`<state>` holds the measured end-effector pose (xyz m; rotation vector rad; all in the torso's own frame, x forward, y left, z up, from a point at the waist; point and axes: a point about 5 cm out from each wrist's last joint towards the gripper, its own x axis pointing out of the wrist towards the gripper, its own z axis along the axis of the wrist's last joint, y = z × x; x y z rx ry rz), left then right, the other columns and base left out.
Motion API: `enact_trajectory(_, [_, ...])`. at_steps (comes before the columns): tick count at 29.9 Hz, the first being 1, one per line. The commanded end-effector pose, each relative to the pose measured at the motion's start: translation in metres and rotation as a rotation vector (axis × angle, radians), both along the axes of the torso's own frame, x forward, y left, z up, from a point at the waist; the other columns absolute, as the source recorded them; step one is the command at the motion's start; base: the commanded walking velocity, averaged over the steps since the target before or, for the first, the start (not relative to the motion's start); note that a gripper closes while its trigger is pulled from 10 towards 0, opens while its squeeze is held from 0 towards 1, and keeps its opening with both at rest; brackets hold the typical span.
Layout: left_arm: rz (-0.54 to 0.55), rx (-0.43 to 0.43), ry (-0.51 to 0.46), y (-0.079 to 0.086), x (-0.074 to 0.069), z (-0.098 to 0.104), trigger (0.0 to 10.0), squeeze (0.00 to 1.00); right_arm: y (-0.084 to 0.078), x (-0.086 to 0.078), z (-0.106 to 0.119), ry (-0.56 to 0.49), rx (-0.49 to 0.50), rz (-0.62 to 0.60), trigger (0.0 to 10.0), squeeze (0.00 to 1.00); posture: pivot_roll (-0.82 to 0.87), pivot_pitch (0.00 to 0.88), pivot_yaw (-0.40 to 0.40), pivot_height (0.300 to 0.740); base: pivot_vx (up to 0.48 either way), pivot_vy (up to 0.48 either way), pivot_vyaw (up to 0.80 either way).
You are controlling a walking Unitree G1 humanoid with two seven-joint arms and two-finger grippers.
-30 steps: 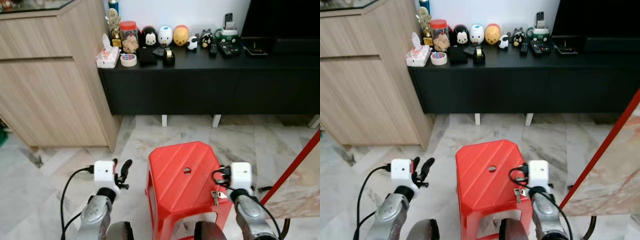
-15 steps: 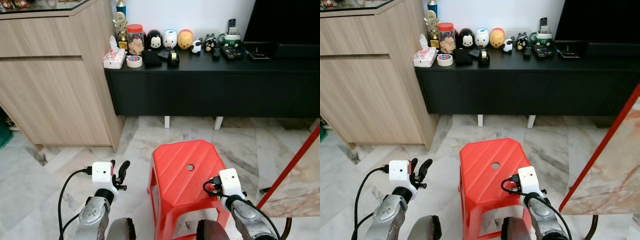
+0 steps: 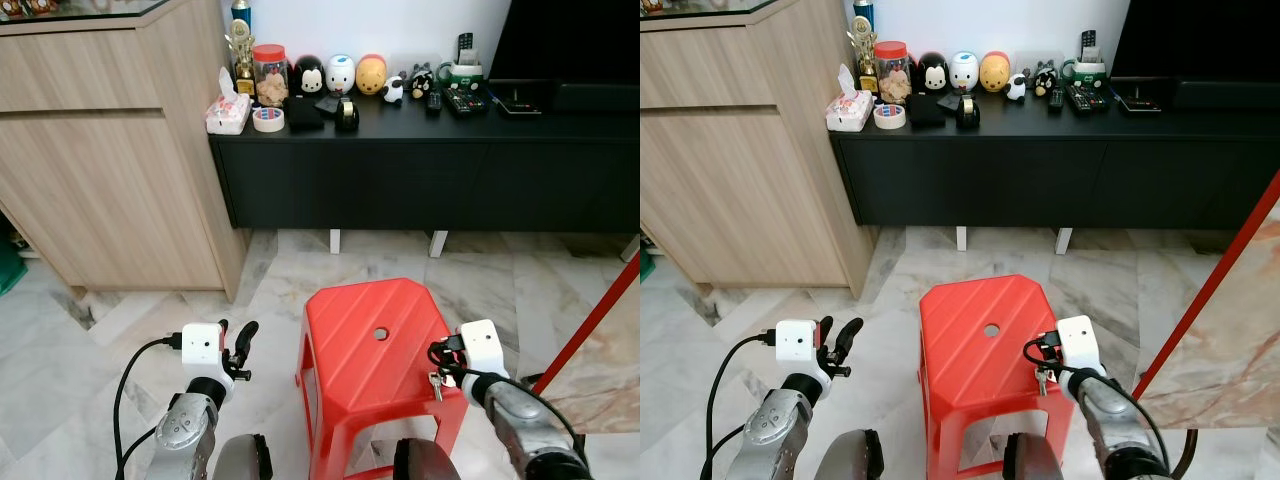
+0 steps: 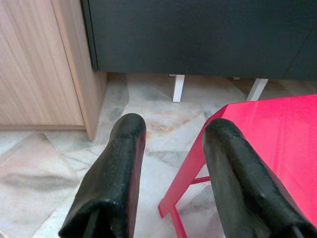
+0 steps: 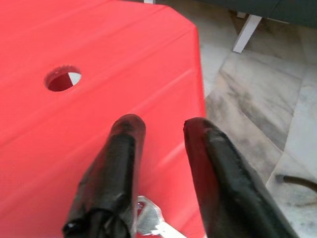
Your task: Hang keys on a hook
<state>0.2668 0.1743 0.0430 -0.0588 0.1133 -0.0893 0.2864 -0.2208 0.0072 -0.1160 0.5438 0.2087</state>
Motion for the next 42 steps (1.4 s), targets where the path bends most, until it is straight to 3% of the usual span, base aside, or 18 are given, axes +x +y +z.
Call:
enact_trajectory(1, [0.002, 0.001, 0.006, 0.002, 0.002, 0.0, 10.0, 0.0, -0.003, 0.005, 0.006, 0.008, 0.021, 0.021, 10.0, 1.0, -0.01, 0.006, 0.007, 0.586, 0.0, 0.0, 0.0])
enact_trajectory(6, [0.002, 0.005, 0.009, 0.004, 0.003, 0.0, 10.0, 0.0, -0.016, 0.009, 0.016, 0.03, 0.008, 0.105, 10.0, 1.0, -0.01, 0.01, 0.011, 0.586, 0.0, 0.0, 0.0])
enact_trajectory(9, [0.0, 0.008, 0.013, 0.005, 0.003, 0.0, 10.0, 0.0, -0.025, 0.004, 0.017, 0.103, 0.004, 0.21, 10.0, 1.0, -0.01, 0.011, 0.014, 0.586, 0.0, 0.0, 0.0])
enact_trajectory(10, [-0.001, 0.009, 0.014, 0.006, 0.003, 0.0, 10.0, 0.0, -0.027, 0.001, 0.016, 0.124, -0.002, 0.229, 10.0, 0.75, -0.01, 0.012, 0.015, 0.586, 0.0, 0.0, 0.0])
enact_trajectory(11, [-0.002, 0.009, 0.014, 0.006, 0.003, 0.0, 10.0, 0.0, -0.028, 0.0, 0.015, 0.136, -0.005, 0.24, 10.0, 0.75, -0.02, 0.012, 0.015, 0.586, 0.0, 0.0, 0.0])
enact_trajectory(12, [-0.003, 0.01, 0.015, 0.006, 0.003, 0.0, 10.0, 0.0, -0.031, -0.003, 0.013, 0.162, -0.018, 0.253, 10.0, 0.0, -0.02, 0.013, 0.016, 0.586, 0.0, 0.0, 0.0])
enact_trajectory(26, [-0.017, 0.018, 0.015, 0.006, 0.004, 0.001, 10.0, 0.0, -0.035, -0.003, 0.012, 0.186, -0.042, 0.275, 10.0, 0.0, -0.01, 0.011, 0.028, 0.586, 0.0, 0.0, 0.0])
enact_trajectory(42, [-0.03, 0.029, 0.015, 0.005, 0.004, 0.001, 10.0, 0.0, -0.019, 0.006, 0.013, 0.115, -0.019, 0.242, 10.0, 0.0, 0.0, 0.0, 0.033, 0.586, 0.0, 0.0, 0.0])
